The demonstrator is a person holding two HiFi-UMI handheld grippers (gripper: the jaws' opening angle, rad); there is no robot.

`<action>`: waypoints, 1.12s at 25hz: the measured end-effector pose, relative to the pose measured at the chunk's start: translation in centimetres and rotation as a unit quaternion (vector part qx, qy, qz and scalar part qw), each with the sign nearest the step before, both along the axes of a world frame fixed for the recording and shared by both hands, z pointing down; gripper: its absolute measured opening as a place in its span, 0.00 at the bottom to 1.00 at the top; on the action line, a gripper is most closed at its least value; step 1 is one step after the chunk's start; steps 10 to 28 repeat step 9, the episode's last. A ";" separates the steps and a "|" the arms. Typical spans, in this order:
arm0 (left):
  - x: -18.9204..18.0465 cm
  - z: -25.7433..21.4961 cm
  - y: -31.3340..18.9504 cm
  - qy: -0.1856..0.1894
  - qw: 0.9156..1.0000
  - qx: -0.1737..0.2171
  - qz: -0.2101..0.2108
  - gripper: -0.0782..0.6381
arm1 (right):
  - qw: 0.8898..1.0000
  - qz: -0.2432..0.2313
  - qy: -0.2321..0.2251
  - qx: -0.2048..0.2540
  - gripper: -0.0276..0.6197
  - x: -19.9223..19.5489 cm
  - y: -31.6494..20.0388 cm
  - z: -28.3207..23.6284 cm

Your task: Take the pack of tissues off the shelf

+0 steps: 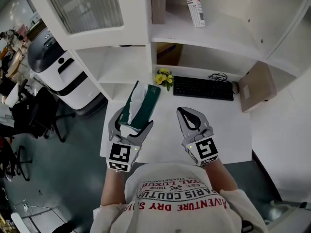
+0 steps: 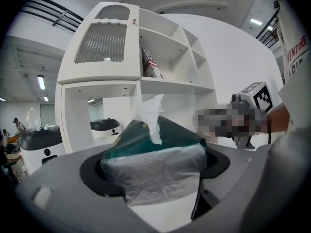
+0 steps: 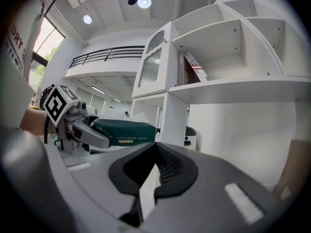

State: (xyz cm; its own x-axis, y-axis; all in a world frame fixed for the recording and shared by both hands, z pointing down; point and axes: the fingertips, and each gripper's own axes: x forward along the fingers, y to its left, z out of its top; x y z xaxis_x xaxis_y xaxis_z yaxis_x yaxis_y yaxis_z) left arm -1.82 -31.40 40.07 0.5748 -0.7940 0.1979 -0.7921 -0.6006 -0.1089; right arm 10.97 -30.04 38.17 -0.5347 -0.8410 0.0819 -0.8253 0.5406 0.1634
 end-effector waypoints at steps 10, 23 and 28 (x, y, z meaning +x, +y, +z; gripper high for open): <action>-0.2 -0.4 0.1 -0.004 1.000 0.002 -0.002 0.72 | 1.000 -0.009 -0.008 -0.006 0.04 -0.4 0.2 0.0; -0.2 -0.4 0.1 -0.004 1.000 0.002 -0.002 0.72 | 1.000 -0.009 -0.008 -0.006 0.04 -0.4 0.2 0.0; -0.2 -0.4 0.1 -0.004 1.000 0.002 -0.002 0.72 | 1.000 -0.009 -0.008 -0.006 0.04 -0.4 0.2 0.0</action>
